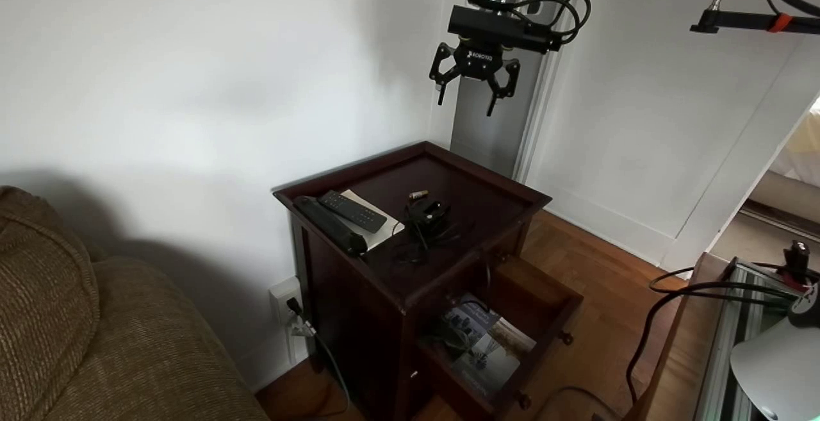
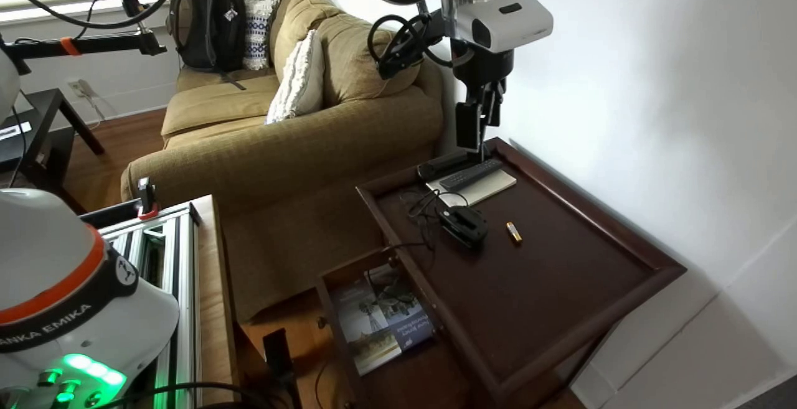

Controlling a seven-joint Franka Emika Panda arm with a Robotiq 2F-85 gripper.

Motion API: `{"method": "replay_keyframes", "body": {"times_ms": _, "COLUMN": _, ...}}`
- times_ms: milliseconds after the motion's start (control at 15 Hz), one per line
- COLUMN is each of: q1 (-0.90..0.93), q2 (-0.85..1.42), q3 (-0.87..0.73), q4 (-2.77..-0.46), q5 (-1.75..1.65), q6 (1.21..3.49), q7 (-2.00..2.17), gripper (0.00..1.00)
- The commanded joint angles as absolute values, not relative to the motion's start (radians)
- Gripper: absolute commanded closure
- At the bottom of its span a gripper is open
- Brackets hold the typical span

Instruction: Put the battery in the alarm clock.

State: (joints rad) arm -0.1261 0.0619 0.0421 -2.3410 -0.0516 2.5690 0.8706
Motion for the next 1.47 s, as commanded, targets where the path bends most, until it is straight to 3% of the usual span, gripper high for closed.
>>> {"method": "replay_keyframes", "body": {"times_ms": 0, "q1": -0.099, "q2": 0.124, "q3": -0.055, "q4": -2.32, "q5": -0.189, "q6": 2.691, "q7": 1.042, "gripper": 0.0}}
{"method": "replay_keyframes", "body": {"times_ms": 400, "q1": -0.059, "q2": 0.295, "q3": -0.123, "q4": -2.256, "q5": -0.09, "q6": 2.799, "q7": 1.162, "gripper": 0.0}}
{"method": "replay_keyframes", "body": {"times_ms": 800, "q1": -0.088, "q2": 0.45, "q3": -0.041, "q4": -2.137, "q5": 0.172, "q6": 2.74, "q7": 1.013, "gripper": 0.0}}
{"method": "replay_keyframes", "body": {"times_ms": 1400, "q1": -0.044, "q2": 0.656, "q3": -0.07, "q4": -1.919, "q5": 0.224, "q6": 2.599, "q7": 0.956, "gripper": 0.0}}
